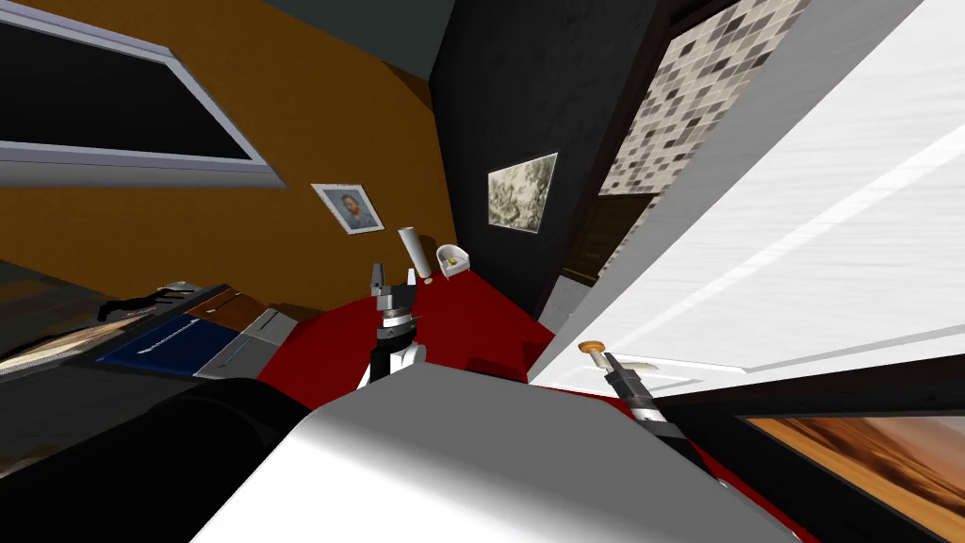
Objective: Pull the door open
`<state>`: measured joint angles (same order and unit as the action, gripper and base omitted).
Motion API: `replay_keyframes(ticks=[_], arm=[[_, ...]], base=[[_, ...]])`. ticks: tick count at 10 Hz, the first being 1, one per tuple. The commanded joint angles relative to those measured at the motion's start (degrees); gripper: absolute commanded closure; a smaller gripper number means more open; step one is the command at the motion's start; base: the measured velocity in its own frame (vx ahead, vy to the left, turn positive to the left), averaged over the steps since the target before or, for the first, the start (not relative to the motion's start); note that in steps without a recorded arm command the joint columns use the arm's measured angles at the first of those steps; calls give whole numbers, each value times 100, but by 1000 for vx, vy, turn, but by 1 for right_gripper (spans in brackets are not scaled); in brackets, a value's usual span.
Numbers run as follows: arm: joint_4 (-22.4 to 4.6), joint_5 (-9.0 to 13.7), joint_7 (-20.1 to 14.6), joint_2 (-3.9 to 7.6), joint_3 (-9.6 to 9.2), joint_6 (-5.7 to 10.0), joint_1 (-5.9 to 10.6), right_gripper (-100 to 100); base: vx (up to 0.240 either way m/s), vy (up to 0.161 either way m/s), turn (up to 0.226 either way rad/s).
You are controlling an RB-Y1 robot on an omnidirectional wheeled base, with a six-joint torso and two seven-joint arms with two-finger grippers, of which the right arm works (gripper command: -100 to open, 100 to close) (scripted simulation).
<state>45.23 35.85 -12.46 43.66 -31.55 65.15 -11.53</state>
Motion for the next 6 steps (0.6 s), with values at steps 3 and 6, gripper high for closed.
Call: replay_keyframes(ticks=[3,6], arm=[[-53,42,-55,94,-114,241,-90,100],[-57,-250,-166,-6,-25,143,11,100]], base=[[-201,-68,155],[-81,-9,-33]])
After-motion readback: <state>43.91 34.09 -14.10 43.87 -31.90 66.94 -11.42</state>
